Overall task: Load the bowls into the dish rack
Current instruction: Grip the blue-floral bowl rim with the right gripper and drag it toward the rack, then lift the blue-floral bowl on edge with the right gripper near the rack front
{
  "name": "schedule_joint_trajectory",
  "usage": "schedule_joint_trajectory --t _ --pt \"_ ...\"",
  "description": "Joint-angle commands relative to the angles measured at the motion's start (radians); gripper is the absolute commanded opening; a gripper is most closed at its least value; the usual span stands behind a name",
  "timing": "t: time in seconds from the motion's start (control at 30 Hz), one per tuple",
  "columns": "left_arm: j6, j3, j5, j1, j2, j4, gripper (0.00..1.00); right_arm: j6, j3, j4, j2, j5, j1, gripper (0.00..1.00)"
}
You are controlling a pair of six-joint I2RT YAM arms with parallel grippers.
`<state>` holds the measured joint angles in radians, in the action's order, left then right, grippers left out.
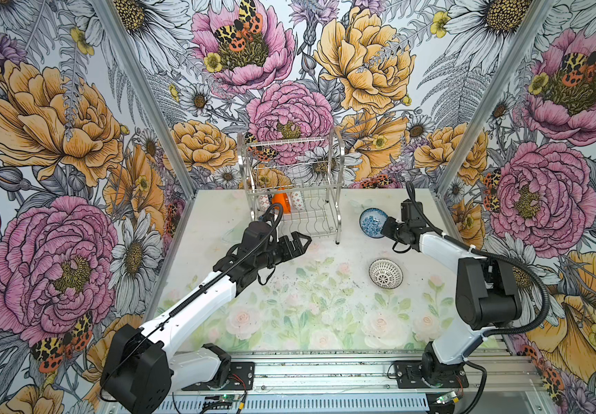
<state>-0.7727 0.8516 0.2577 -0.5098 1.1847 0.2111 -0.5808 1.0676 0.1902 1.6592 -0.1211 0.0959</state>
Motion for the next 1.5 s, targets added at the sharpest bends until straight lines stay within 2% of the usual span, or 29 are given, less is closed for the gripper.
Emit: schedule_joint_trajectory --t 0.0,0.13,0.3,0.43,0.63,0.93,1.1,1.27,1.47 --pt "-0.017 -0.037 0.031 0.034 -0.056 0.004 0.99 0.019 -0.047 0.022 -0.117 0.027 0.07 0.0" --pt "-0.027 -0.085 0.068 0.082 -0.117 0.008 0.99 0.005 -0.129 0.059 -0.226 0.072 0.169 0.0" --pt "-0.03 -0.154 0.123 0.121 -0.171 -0.011 0.99 -0.023 -0.182 0.092 -0.302 0.127 0.343 0.0" --pt "-0.052 -0.226 0.143 0.154 -0.195 -0.056 0.99 -0.025 -0.138 0.104 -0.222 0.162 0.487 0.0" --pt "-0.069 -0.299 0.154 0.213 -0.296 -0.028 0.99 -0.021 0.02 0.098 0.005 0.14 0.621 0.0" --pt "-0.047 -0.336 0.194 0.322 -0.382 0.045 0.99 0.023 0.191 0.102 0.215 0.094 0.659 0.0" --pt "-0.056 -0.354 0.188 0.326 -0.384 0.027 0.99 0.057 0.225 0.124 0.257 0.105 0.657 0.06" --pt "-0.08 -0.379 0.193 0.326 -0.372 -0.031 0.99 0.072 0.236 0.138 0.292 0.12 0.657 0.08" --pt "-0.06 -0.368 0.207 0.324 -0.348 -0.048 0.99 0.086 0.241 0.14 0.303 0.128 0.657 0.21"
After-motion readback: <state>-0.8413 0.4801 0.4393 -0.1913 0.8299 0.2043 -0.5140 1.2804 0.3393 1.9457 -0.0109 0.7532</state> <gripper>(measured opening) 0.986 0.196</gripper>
